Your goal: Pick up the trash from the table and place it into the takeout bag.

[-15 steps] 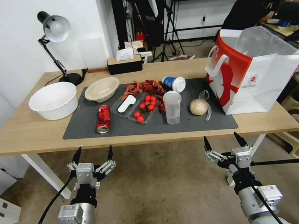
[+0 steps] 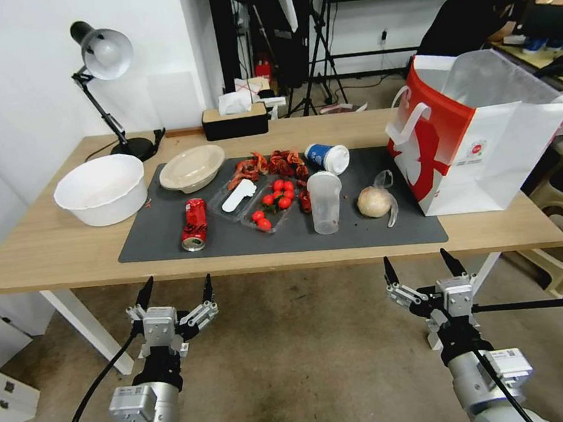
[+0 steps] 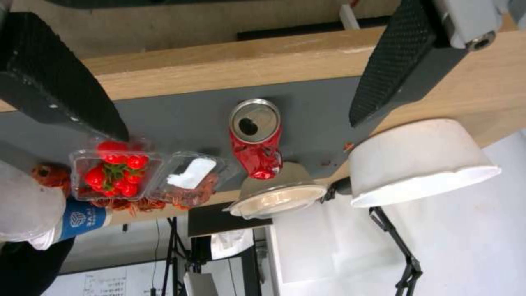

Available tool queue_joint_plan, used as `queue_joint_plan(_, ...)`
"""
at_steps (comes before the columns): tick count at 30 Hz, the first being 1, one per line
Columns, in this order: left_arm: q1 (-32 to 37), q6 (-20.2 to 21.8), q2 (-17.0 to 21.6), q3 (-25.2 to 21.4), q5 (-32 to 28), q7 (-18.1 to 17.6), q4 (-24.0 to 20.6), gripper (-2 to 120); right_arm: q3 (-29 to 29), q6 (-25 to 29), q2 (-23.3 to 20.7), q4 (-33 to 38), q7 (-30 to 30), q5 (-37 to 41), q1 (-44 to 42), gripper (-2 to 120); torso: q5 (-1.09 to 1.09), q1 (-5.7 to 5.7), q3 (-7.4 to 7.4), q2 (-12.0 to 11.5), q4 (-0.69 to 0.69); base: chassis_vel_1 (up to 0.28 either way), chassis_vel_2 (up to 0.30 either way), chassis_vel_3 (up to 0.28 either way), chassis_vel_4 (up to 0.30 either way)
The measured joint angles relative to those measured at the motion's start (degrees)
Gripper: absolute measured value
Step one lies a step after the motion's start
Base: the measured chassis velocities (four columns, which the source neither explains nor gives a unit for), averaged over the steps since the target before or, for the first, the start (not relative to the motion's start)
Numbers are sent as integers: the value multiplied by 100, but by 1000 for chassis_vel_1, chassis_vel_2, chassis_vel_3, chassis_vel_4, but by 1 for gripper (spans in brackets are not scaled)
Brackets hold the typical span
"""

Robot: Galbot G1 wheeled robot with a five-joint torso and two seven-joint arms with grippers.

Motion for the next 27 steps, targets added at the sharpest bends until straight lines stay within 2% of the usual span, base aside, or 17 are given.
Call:
queue_joint_plan(16, -25, 39, -3, 0, -12, 0, 0, 100, 4, -62, -5, 0, 25, 50, 41, 100, 0, 0, 0, 0, 0, 0, 0, 0, 0)
queue_joint_plan(19, -78, 138, -13, -2, -49, 1, 0, 100, 77, -386, -38, 22, 161, 296, 250, 100, 1, -1, 0, 0, 0, 0, 0, 0, 0)
queue_joint_plan(20, -204, 276, -31, -2, -99, 0, 1, 100, 177, -817, -86, 67, 345, 629, 541, 100, -2, 0, 0, 0, -2, 0, 0, 0, 0)
queue_joint_plan(24, -167, 189, -22, -5, -79, 1, 3, 100, 120, -553, -73, 40, 246, 485, 722, 100, 4, 2, 2, -2, 4, 0, 0, 0, 0)
queue_joint_plan(25, -272, 364, -37, -5, -149, 4, 11, 100, 157, -708, -111, 21, 343, 708, 852, 100, 2, 0, 1, -1, -1, 0, 0, 0, 0)
queue_joint_plan(26, -396, 555, -60, -8, -235, 4, 16, 100, 209, -852, -147, 21, 433, 889, 981, 100, -2, -1, 0, -1, 3, 0, 0, 0, 0)
queue_joint_plan(27, -396, 555, -60, -8, -235, 4, 16, 100, 209, -852, -147, 21, 433, 889, 981, 100, -2, -1, 0, -1, 3, 0, 0, 0, 0)
